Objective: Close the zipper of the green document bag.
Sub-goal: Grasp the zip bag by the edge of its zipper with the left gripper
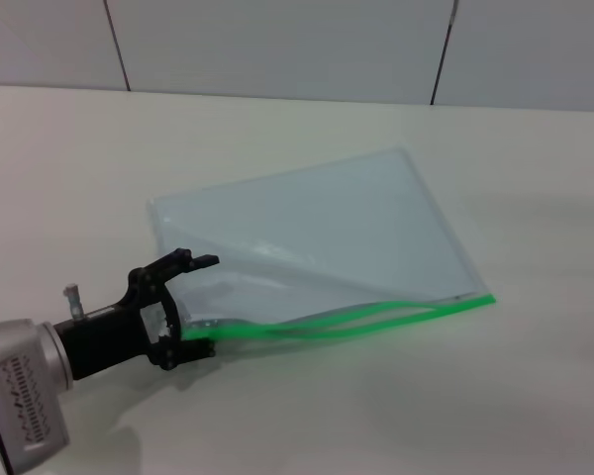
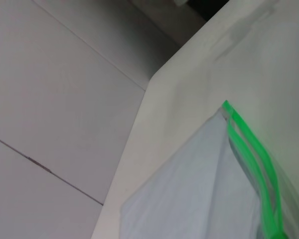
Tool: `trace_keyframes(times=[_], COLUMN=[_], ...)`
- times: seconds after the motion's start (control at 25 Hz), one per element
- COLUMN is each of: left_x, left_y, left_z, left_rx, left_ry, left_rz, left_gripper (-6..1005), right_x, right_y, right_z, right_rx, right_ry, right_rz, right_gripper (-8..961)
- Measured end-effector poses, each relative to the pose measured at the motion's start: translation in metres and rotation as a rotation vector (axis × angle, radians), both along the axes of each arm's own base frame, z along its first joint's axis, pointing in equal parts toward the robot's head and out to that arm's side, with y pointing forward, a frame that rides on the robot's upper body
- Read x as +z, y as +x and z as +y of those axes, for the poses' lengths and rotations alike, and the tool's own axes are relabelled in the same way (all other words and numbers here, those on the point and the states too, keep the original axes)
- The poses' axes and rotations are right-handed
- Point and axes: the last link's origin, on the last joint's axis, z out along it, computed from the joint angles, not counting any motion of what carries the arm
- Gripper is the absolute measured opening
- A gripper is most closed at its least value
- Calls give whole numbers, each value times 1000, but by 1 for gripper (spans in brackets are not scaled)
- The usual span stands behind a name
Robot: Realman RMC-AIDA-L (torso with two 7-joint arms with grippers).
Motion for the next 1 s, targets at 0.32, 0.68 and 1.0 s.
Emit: trace_keyframes(times=[0.32, 0.68, 1.0], left_x=[4, -2, -11], left_y=[-4, 9, 10], left_z=[-1, 13, 18], left_rx=[-13, -50, -23], left_ry=[65, 58, 38], left_rz=[20, 25, 50], left_gripper=[852, 851, 750], right_x=[0, -1, -1], right_y=[0, -1, -2], right_z=[0, 1, 1], right_rx=[-1, 6, 7], right_ry=[0, -3, -3], right_rz=[-2, -2, 2], right_gripper=[863, 861, 859])
